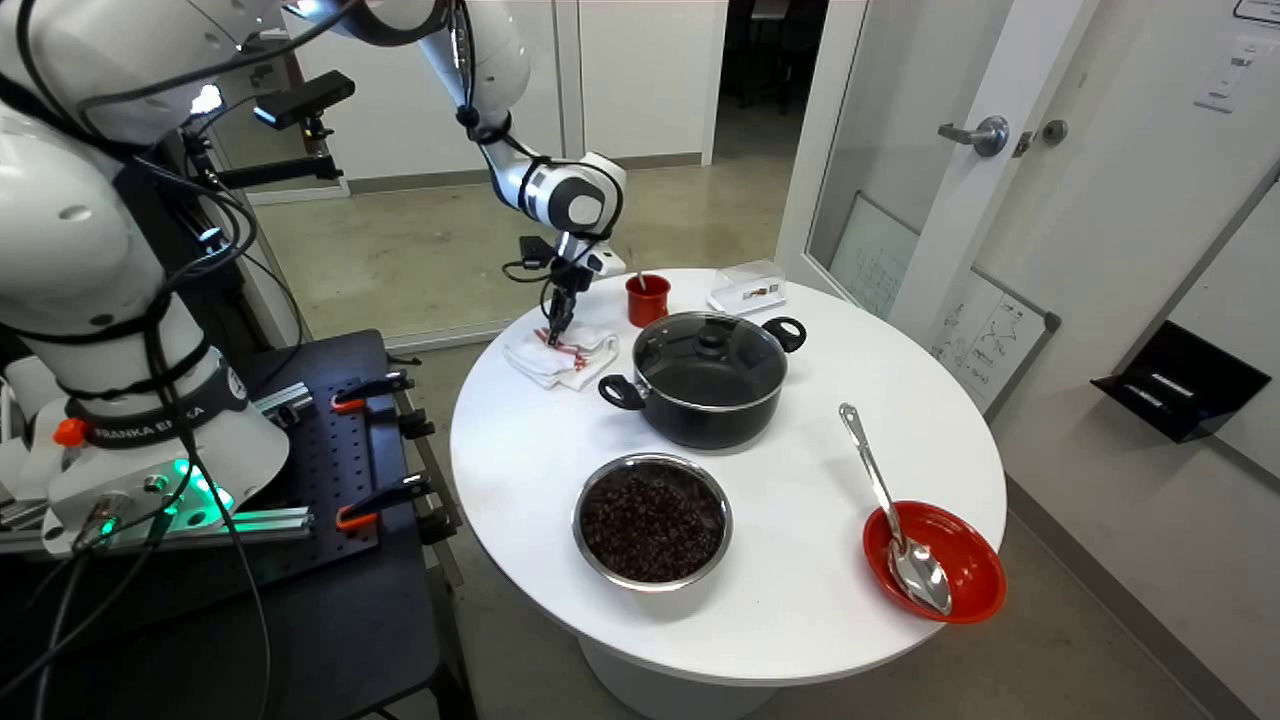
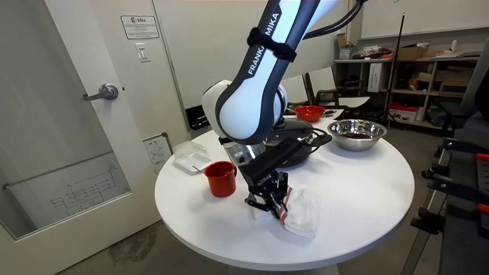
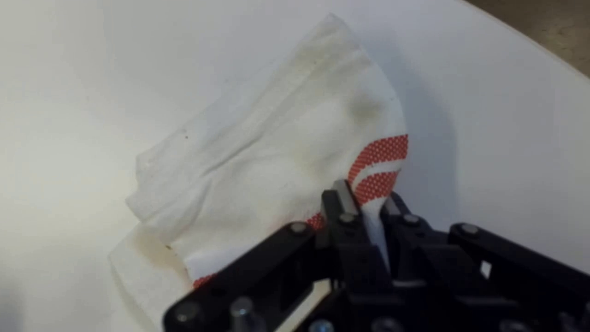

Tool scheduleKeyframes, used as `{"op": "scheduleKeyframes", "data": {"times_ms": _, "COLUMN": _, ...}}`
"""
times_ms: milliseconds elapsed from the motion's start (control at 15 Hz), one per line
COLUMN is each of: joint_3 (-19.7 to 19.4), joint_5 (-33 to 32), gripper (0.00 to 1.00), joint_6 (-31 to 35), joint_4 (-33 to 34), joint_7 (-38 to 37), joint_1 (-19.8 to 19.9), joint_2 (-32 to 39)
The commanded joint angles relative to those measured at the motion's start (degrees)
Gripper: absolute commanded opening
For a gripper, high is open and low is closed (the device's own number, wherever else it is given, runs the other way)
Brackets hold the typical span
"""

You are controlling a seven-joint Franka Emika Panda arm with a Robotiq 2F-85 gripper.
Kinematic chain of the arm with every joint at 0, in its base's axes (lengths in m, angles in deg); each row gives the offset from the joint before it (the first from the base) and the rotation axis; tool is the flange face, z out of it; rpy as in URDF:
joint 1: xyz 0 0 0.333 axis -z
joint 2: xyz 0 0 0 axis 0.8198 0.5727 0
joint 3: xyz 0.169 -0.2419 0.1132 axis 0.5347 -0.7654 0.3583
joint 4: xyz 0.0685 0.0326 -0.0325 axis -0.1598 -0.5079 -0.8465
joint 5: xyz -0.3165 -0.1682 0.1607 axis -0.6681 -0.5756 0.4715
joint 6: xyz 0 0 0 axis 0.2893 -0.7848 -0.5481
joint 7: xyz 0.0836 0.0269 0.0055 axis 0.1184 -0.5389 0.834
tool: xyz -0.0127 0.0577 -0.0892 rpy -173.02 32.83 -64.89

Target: Use the towel to wipe the top of the pot

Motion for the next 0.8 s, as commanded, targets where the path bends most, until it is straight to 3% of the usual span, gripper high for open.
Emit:
{"op": "scheduleKeyframes", "data": {"times_ms": 0, "joint_3": 4.54, "joint_5": 6.39, "gripper": 0.03, "joint_6": 6.25, "joint_4": -0.52, "joint_7": 4.09, "joint_1": 3.02, "joint_2": -1.81}}
{"op": "scheduleKeyframes", "data": {"times_ms": 333, "joint_3": 8.10, "joint_5": 13.92, "gripper": 0.03, "joint_6": 12.98, "joint_4": -2.35, "joint_7": 8.95, "joint_1": 5.21, "joint_2": -4.12}}
{"op": "scheduleKeyframes", "data": {"times_ms": 733, "joint_3": 6.22, "joint_5": 12.17, "gripper": 0.03, "joint_6": 19.73, "joint_4": -5.25, "joint_7": 13.43, "joint_1": 4.05, "joint_2": -5.17}}
